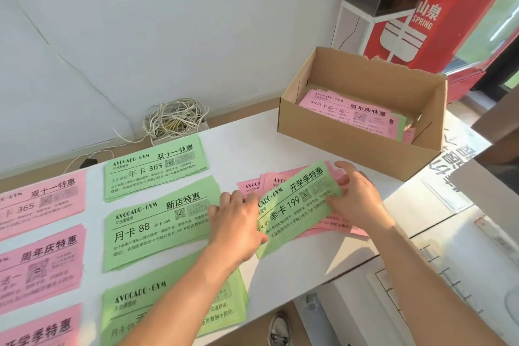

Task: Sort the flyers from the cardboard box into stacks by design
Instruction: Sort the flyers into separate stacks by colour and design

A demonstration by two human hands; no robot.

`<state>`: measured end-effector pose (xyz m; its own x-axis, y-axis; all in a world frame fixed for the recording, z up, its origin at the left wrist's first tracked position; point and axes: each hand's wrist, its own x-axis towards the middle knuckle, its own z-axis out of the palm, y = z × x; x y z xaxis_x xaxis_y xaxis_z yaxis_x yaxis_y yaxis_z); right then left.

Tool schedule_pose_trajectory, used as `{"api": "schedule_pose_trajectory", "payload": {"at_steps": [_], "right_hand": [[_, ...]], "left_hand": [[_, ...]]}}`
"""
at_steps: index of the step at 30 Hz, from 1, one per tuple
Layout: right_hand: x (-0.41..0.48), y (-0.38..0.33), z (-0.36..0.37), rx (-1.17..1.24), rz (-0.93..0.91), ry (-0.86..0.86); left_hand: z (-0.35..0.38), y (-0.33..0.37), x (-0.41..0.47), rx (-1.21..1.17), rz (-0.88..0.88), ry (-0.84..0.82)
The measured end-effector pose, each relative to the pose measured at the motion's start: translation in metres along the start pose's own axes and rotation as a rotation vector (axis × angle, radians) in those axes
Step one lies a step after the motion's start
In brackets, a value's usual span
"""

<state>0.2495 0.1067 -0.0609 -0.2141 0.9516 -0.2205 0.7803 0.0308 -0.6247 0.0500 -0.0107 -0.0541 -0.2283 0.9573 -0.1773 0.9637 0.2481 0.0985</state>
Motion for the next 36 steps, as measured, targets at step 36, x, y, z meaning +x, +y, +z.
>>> {"api": "schedule_pose_trajectory", "payload": {"at_steps": [36], "right_hand": [[-0.134,-0.103,0.127,-0.289,-0.272,-0.127]], "left_hand": [[0.007,-0.144,-0.162,0.110,0.083,-0.159]]}}
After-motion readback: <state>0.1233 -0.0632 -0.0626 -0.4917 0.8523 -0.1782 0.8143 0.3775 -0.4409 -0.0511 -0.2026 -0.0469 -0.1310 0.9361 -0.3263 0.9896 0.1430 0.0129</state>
